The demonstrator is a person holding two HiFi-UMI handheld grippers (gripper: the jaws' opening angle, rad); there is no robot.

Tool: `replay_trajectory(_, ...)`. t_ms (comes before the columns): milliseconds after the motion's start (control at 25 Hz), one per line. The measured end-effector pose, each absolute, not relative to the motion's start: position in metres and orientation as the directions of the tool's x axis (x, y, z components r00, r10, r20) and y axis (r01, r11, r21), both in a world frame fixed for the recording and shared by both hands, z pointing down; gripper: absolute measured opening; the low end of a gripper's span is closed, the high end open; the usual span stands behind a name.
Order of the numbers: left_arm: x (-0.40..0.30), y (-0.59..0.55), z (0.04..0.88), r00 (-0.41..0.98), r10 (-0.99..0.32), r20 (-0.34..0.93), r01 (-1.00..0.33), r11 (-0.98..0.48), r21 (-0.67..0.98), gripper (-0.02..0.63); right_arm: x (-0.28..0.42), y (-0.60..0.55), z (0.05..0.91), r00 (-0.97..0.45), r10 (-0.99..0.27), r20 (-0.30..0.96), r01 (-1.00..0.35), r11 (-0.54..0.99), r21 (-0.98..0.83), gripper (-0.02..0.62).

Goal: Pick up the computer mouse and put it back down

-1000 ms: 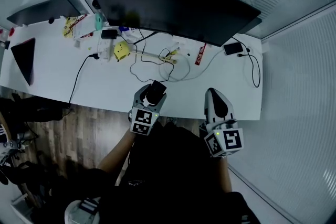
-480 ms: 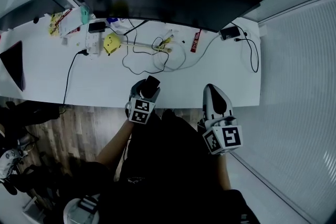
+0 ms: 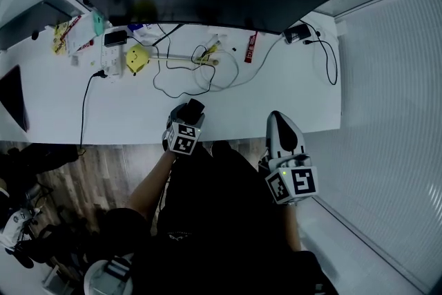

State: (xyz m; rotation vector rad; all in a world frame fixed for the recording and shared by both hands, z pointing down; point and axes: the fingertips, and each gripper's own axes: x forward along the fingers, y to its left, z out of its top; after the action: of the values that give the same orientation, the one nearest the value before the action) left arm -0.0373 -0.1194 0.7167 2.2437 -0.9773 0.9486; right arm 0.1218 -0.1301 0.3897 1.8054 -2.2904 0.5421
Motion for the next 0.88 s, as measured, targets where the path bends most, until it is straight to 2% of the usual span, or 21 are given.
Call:
replay_trajectory(400, -0.032, -0.113, 0.745, 0.456, -0.334, 0.825, -0.766, -0.620, 0.172, 0.284, 0.140, -0.125, 0.394, -0.179, -0.914, 0.365, -0.977, 0.121, -0.175, -0.002)
replay_trajectory(880, -0.027, -0.110, 0.752, 0.415, -0.307, 0.856, -0.760, -0.635, 0.140, 0.284, 0.152, -0.120, 0.398, -0.155, -0.915, 0.372, -0.978, 0.089, -0.188, -0.002)
